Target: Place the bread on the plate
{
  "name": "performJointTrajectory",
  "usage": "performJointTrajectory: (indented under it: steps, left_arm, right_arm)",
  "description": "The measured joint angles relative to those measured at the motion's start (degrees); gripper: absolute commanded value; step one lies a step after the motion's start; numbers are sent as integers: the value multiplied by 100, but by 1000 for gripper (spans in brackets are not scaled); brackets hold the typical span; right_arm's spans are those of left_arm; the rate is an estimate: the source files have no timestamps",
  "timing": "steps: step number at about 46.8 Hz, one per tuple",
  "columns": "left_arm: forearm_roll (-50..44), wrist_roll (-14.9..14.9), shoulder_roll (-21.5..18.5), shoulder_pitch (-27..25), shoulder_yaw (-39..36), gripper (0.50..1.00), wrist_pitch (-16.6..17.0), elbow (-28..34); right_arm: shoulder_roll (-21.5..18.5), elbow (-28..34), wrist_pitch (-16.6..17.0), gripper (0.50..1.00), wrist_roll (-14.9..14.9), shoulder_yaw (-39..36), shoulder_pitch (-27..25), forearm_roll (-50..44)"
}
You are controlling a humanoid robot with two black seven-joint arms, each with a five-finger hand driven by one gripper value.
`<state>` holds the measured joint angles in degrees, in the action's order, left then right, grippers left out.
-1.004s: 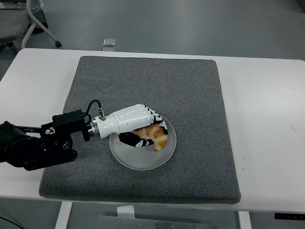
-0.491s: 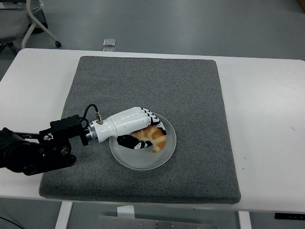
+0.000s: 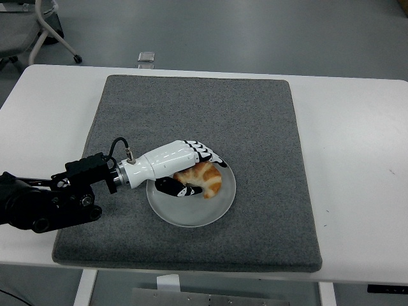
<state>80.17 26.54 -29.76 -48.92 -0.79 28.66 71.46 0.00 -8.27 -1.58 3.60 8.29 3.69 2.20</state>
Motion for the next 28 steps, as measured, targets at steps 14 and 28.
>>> performJointTrajectory:
  steps: [14,28]
  left_arm:
    - [-388,0,-32,-96,153,986,-67,125]
    - [-1289,1,-297,-83,1257,986,-1439,553]
  right_arm:
    - [0,0,0,930,0,-2,7,0]
    - [0,0,0,930,1,-3,16,0]
